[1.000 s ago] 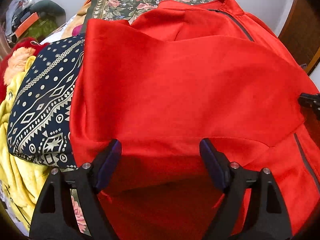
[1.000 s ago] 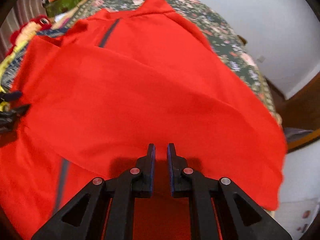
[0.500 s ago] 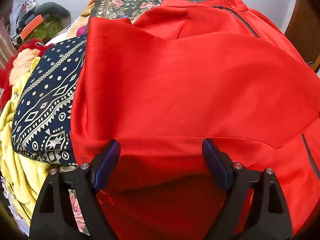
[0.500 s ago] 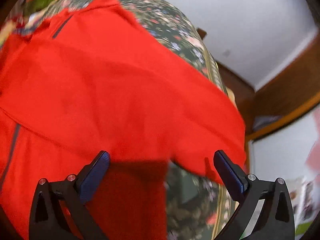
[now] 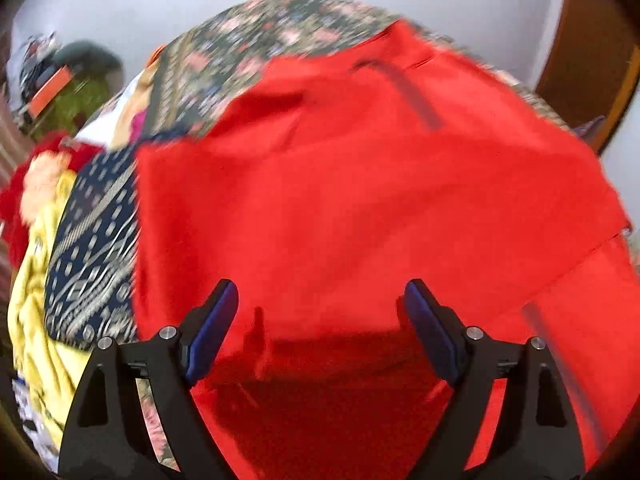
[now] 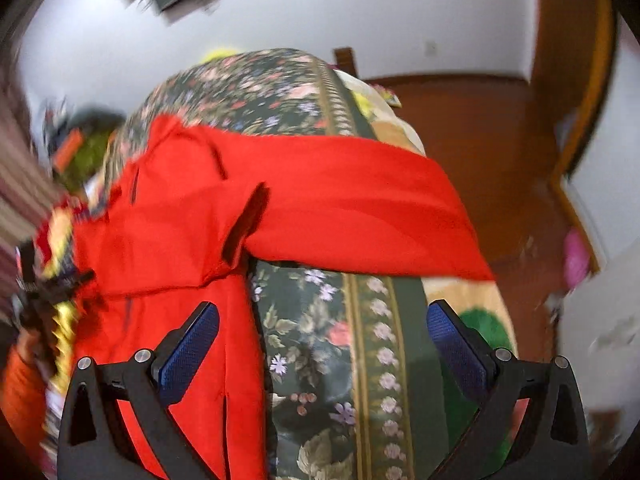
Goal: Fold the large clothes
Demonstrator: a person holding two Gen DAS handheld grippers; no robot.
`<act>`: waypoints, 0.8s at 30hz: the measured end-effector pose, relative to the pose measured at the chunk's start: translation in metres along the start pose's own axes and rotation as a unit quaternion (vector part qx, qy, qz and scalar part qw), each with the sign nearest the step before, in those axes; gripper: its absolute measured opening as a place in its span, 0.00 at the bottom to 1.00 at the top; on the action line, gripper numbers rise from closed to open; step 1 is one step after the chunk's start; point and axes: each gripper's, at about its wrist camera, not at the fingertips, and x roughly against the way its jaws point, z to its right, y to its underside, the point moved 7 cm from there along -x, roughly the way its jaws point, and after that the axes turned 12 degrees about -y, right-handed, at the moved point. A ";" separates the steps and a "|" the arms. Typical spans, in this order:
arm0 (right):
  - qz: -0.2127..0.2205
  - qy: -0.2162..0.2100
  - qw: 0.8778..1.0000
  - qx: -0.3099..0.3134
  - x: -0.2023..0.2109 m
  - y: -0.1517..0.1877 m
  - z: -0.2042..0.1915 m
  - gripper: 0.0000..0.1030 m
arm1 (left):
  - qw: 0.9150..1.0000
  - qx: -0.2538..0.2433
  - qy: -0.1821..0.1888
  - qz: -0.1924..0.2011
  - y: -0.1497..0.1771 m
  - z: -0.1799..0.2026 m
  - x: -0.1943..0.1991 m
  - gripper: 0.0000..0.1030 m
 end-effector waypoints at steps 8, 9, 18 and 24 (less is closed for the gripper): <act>-0.005 -0.049 0.987 -0.155 -0.023 0.006 0.073 1.00 | 0.997 -0.049 0.066 0.005 -0.036 0.103 0.005 0.88; -0.002 -0.057 0.983 -0.177 -0.028 0.005 0.083 1.00 | 0.996 -0.057 0.070 0.002 -0.036 0.114 0.001 0.88; 0.032 -0.108 0.952 -0.284 -0.060 -0.011 0.136 1.00 | 0.991 -0.104 0.083 0.014 -0.052 0.189 -0.005 0.91; 0.061 -0.091 0.945 -0.308 -0.074 -0.031 0.160 0.93 | 0.991 -0.109 0.081 0.012 -0.059 0.209 -0.019 0.92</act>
